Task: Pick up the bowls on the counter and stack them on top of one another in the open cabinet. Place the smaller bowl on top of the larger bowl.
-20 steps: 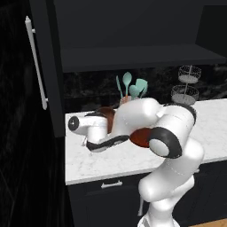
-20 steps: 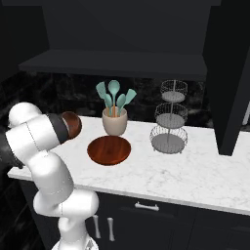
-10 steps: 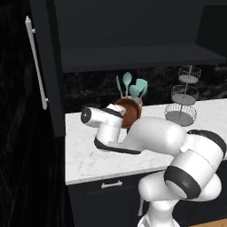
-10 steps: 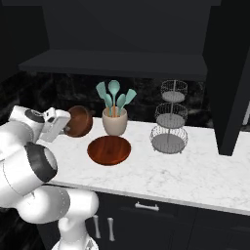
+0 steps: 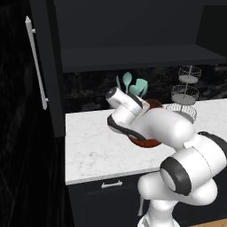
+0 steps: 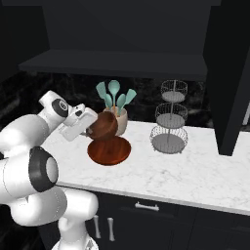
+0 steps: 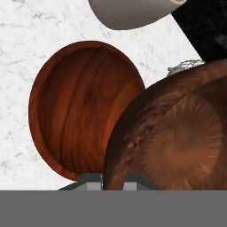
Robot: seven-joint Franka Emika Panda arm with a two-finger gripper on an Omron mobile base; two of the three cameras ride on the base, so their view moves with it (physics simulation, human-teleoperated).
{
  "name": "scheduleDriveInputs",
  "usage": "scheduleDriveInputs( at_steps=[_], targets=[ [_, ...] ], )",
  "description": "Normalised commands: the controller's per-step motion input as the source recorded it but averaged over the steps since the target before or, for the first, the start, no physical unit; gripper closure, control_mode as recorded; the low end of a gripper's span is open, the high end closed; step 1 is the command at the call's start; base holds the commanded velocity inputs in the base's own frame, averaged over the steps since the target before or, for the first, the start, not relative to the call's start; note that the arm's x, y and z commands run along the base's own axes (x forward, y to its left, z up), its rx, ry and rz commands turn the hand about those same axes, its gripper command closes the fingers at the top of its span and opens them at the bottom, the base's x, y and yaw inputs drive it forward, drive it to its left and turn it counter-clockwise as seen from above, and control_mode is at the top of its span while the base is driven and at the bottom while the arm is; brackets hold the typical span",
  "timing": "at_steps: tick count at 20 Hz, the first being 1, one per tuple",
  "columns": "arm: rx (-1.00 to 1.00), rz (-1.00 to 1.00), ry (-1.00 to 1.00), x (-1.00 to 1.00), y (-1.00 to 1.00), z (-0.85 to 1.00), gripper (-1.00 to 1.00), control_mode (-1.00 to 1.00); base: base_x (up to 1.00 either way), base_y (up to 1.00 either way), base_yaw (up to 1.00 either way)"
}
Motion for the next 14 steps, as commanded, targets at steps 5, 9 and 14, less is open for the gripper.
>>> scheduleDriveInputs(
  at_steps=[5, 9, 14],
  targets=[
    [0.00, -0.03, 0.06, 0.06, -0.09, -0.46, 1.00, -1.00, 0.00, 0.00, 0.00],
    [0.00, 0.00, 0.06, 0.17, 0.00, -0.44, 1.00, -1.00, 0.00, 0.00, 0.00],
    [0.00, 0.00, 0.01, 0.30, 0.00, -0.34, 1.00, -1.00, 0.00, 0.00, 0.00]
  ],
)
